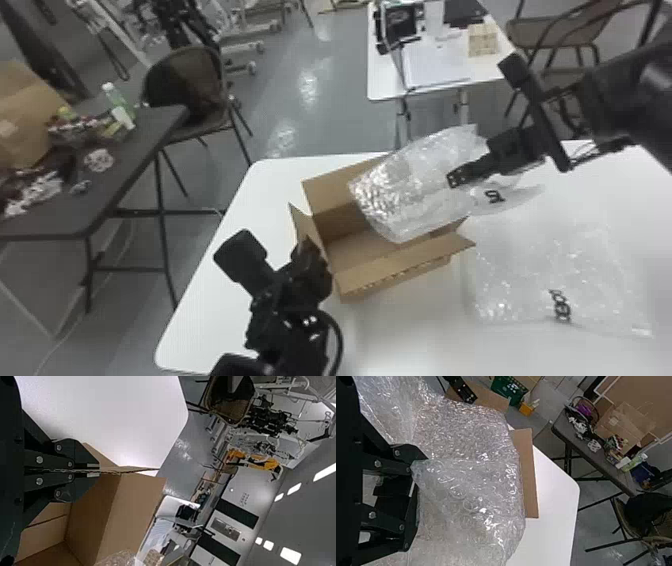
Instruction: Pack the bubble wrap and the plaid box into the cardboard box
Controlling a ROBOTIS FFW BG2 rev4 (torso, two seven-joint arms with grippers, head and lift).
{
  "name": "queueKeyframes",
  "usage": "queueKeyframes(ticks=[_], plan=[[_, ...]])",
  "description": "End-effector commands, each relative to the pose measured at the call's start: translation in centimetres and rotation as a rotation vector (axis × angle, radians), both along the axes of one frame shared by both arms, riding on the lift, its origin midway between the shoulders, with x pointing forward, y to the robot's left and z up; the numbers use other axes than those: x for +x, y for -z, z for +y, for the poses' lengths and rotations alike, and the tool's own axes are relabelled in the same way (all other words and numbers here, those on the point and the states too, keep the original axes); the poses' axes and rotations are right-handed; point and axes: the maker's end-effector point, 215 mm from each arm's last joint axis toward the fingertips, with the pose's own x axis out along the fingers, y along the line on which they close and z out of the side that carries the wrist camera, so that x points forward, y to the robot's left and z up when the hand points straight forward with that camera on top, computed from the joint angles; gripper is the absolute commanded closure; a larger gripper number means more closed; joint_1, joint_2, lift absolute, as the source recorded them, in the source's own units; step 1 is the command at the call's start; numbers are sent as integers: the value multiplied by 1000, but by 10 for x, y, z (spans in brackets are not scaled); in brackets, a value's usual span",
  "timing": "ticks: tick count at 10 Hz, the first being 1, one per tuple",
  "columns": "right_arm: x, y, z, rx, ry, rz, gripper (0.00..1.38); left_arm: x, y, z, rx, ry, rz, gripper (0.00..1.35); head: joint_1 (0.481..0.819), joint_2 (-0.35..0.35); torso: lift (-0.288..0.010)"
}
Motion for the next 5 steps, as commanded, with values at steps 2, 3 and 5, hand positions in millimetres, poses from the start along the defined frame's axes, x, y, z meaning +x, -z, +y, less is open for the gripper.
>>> queueKeyframes(ticks=[2, 3, 5], plan=[[-5, 4, 7, 51, -17, 15, 1202, 7, -5, -7, 3, 20, -12, 1153, 695, 316, -102], [-8, 0, 14, 82, -34, 10, 1190, 8, -4, -8, 2, 25, -11, 1153, 695, 316, -102], [-9, -8, 19, 121, -50, 2, 384, 8, -5, -7, 8, 22, -11, 1153, 695, 323, -102]])
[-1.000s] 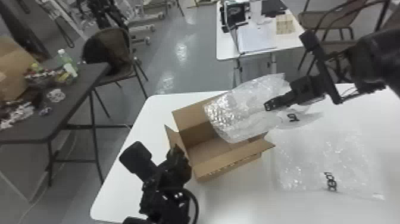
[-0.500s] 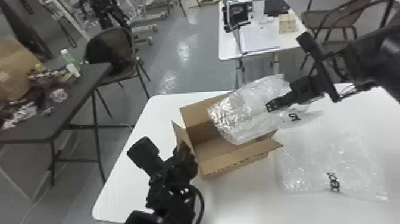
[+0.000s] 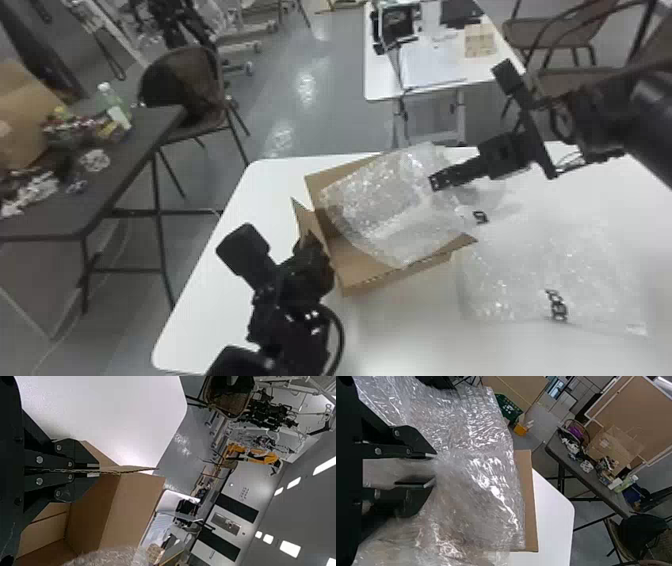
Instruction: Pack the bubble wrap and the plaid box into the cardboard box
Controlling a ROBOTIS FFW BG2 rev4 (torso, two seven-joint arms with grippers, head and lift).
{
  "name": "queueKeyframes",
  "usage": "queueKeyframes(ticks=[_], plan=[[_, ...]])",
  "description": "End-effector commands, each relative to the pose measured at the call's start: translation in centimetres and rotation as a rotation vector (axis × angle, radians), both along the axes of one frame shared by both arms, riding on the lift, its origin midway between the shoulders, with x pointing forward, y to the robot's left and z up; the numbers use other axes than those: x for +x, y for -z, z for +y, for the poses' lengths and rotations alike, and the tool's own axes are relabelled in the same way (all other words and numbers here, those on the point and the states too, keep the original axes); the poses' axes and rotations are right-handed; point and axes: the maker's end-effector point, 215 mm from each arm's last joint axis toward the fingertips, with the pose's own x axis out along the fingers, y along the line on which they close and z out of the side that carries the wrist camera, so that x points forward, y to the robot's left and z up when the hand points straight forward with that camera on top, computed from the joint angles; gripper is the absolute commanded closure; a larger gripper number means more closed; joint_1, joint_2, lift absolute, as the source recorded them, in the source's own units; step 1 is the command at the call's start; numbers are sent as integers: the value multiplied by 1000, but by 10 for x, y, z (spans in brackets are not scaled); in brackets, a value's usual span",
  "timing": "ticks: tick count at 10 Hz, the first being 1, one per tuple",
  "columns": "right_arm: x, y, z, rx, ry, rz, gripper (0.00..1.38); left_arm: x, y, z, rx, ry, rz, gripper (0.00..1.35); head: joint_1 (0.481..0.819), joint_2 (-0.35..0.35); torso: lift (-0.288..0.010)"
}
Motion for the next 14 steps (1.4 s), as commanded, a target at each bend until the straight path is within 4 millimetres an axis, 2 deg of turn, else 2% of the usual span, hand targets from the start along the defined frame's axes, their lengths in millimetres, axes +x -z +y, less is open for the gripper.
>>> queueKeyframes(ticks=[1, 3, 5, 7, 8, 9, 10, 12, 13, 14], plan=[[-1, -6, 4, 37, -2, 8, 58, -2, 0, 1, 1, -2, -2, 1153, 695, 325, -102], [0, -24, 8, 86, -3, 1, 84, -5, 2, 4, -2, -10, -1, 1153, 695, 334, -102], [7, -54, 5, 136, 24, -40, 84, -10, 4, 9, -3, -20, 0, 1153, 695, 341, -102], [19, -82, -21, 199, 113, -87, 84, -18, 8, 16, -6, -40, 1, 1153, 695, 339, -102], [22, -87, -39, 252, 174, -89, 85, -22, 9, 20, -9, -52, 0, 1153, 689, 332, -102], [28, -87, -62, 277, 256, -96, 87, -27, 9, 24, -10, -65, 1, 1153, 684, 319, -102], [38, -82, -101, 303, 375, -101, 87, -28, 9, 25, -11, -70, 0, 1153, 684, 302, -102], [59, -86, -199, 392, 738, -130, 96, -27, 11, 24, -12, -72, 6, 1153, 690, 245, -102], [61, -100, -251, 439, 893, -183, 99, -30, 11, 27, -12, -83, 5, 1153, 694, 190, -102], [49, -105, -285, 436, 950, -233, 99, -30, 12, 27, -6, -82, 7, 1153, 693, 129, -102]])
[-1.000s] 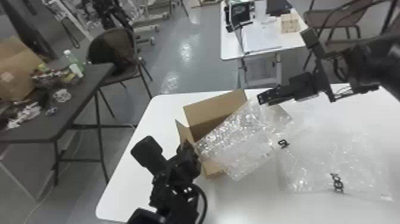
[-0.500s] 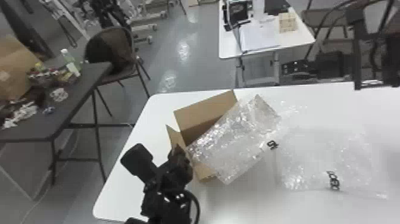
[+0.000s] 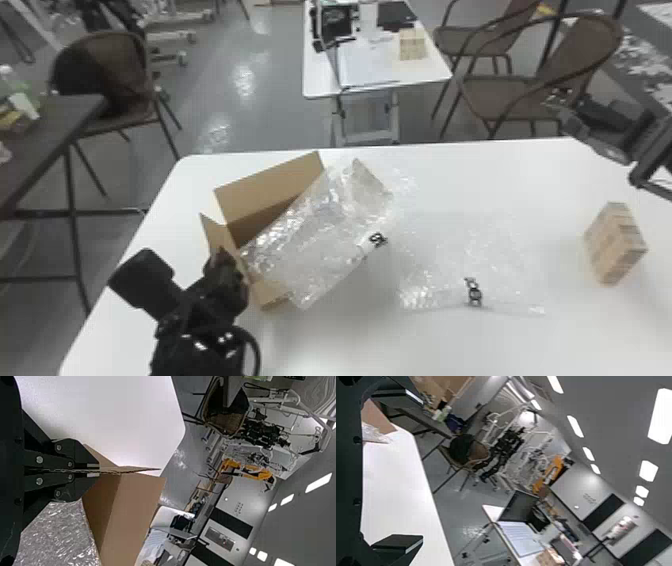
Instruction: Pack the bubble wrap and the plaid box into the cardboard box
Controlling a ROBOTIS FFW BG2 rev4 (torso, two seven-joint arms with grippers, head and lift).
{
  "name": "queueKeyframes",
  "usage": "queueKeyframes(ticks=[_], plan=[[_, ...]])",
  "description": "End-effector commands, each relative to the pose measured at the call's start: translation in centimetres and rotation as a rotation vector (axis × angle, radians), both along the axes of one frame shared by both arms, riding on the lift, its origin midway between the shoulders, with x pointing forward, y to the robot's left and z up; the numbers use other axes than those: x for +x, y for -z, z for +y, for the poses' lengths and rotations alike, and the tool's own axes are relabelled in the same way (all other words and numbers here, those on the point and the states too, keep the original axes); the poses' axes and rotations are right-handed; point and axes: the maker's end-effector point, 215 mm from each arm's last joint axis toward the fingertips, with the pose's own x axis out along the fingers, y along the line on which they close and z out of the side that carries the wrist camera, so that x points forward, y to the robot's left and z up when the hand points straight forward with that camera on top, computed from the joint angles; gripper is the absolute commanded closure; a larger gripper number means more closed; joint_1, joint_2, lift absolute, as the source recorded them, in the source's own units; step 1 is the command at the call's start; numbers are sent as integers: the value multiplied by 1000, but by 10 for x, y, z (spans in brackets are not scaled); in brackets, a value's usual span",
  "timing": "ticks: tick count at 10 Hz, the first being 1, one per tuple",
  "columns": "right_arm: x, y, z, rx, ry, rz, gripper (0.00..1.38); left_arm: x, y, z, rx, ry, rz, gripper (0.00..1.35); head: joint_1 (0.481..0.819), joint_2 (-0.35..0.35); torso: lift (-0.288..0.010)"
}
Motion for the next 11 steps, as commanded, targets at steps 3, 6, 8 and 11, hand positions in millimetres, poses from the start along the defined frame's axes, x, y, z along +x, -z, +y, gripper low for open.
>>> queueKeyframes(ticks=[3, 6, 8, 11], plan=[[-69, -3, -84, -151, 311, -121, 99, -6, 0, 5, -9, -23, -10, 1153, 695, 48, -102], [-130, 36, -143, -331, 510, -162, 101, -9, -1, 9, -11, -33, -16, 1153, 695, -33, -102], [-160, 70, -175, -443, 636, -178, 101, -13, 2, 11, -18, -44, -15, 1153, 695, -68, -102], [-169, 130, -204, -524, 689, -170, 101, -15, 1, 13, -17, -44, -18, 1153, 695, -121, -102]])
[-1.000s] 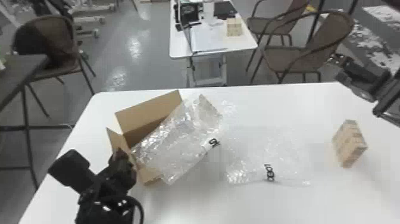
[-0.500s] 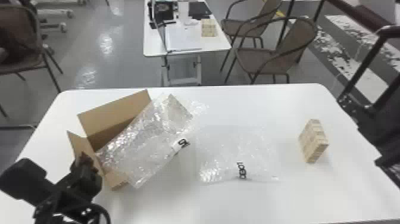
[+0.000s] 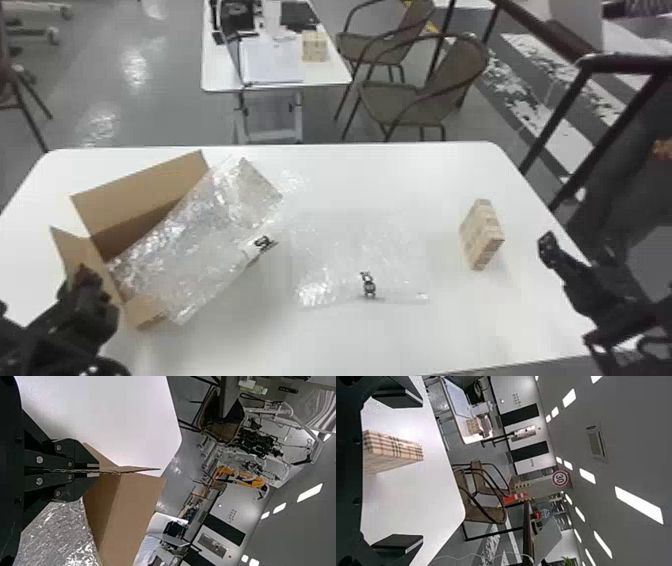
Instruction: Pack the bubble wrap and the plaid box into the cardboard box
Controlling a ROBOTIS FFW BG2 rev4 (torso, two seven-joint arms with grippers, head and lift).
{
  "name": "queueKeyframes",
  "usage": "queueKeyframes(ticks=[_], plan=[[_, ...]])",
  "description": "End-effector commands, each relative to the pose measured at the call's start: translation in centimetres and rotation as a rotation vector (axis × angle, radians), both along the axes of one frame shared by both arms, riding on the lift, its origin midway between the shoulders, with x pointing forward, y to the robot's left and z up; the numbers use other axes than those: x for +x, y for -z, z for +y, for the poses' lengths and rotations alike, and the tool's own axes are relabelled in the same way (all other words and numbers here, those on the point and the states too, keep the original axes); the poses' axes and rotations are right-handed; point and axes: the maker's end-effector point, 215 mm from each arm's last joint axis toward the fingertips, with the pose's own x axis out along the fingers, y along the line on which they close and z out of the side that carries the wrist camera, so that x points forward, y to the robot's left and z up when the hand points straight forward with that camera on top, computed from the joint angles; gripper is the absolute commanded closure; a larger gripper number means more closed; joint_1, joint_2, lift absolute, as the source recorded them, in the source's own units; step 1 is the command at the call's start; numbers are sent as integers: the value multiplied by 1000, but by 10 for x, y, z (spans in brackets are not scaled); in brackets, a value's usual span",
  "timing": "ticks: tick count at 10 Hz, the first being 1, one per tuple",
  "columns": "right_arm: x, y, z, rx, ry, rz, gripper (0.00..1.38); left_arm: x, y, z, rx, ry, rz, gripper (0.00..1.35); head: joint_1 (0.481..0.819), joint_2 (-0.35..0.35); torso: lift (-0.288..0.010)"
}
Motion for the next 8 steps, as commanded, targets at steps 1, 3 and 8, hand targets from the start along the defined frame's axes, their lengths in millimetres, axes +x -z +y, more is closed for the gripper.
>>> queueKeyframes(ticks=[1, 3, 8], plan=[[5, 24, -5, -1, 8, -2, 96, 0, 0, 0, -4, -1, -2, 1153, 695, -134, -102], [19, 36, -2, -26, 8, -14, 101, -1, 0, -1, -7, -1, -3, 1153, 695, -140, -102], [81, 80, 66, 33, -102, 3, 101, -5, 4, 3, -13, -9, 1, 1153, 695, -69, -102]])
